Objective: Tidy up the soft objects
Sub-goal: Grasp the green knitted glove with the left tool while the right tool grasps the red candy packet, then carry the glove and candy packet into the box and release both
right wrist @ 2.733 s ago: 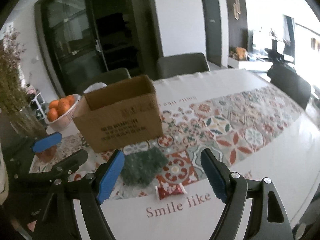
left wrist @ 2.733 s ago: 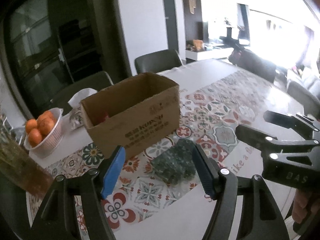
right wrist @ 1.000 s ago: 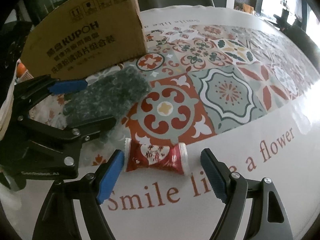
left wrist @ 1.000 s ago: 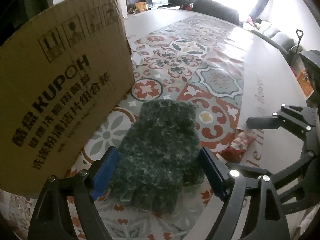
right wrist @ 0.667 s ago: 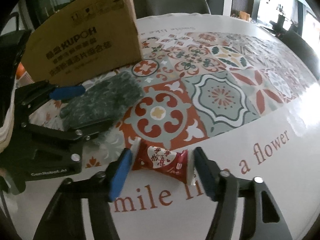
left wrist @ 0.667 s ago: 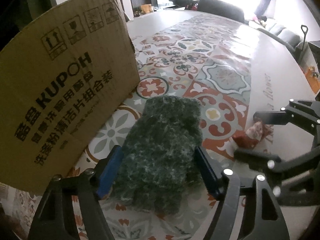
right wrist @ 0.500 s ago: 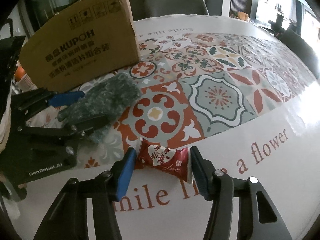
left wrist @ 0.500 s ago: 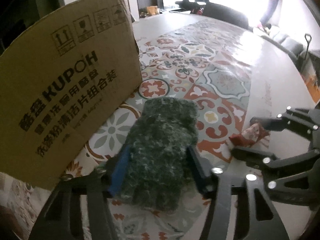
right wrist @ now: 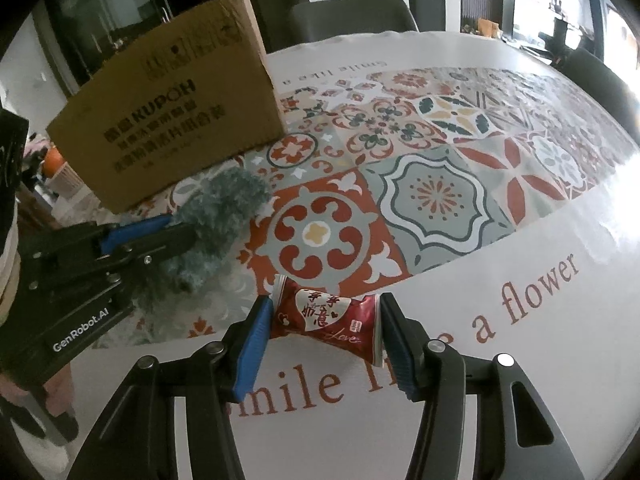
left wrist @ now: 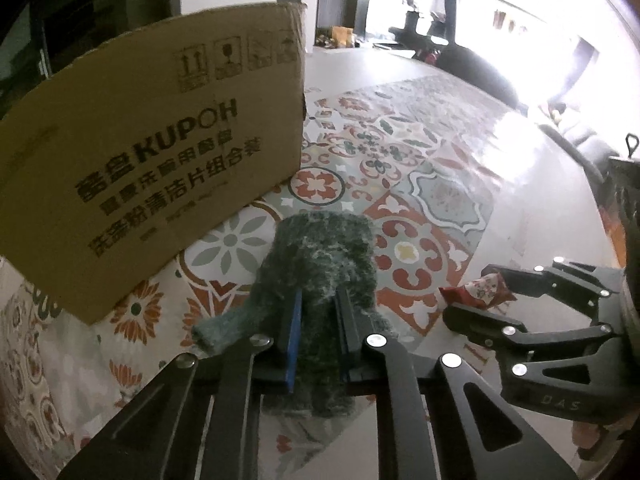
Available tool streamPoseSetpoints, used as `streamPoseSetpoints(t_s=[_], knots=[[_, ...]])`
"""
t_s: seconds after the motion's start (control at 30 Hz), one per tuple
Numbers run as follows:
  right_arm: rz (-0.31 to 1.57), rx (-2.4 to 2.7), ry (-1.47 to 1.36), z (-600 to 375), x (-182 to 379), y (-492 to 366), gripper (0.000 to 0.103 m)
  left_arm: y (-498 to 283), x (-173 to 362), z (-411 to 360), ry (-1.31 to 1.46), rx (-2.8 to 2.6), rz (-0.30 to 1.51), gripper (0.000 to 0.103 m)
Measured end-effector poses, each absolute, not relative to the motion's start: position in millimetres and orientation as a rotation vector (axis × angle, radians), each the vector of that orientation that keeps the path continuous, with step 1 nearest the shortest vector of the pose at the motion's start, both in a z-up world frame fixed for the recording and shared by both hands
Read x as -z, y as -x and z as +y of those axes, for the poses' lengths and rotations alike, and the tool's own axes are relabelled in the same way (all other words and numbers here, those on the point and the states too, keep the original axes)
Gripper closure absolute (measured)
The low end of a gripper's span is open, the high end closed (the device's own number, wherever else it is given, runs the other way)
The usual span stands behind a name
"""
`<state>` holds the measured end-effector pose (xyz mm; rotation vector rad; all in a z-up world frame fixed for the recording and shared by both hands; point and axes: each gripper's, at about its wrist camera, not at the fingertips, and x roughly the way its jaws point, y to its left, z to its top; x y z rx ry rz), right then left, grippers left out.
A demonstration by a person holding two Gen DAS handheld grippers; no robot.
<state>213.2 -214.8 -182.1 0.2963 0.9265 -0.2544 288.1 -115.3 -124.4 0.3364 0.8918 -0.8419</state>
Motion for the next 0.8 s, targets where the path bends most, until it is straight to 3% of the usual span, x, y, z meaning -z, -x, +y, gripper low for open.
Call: streamPoseSetpoints(t_s=[0.37, 0.8], knots=[[0.860, 0.208, -0.300, -212.4, 159.8, -202.8, 0.049, -270.7, 102.7, -98.9, -0.236, 0.789, 0.871, 0.094], [0.797, 0.157, -0.323, -215.9, 134.8, -191.7, 0.049, -250.7, 71.8, -90.5, -0.158, 0.733, 0.806, 0.095]])
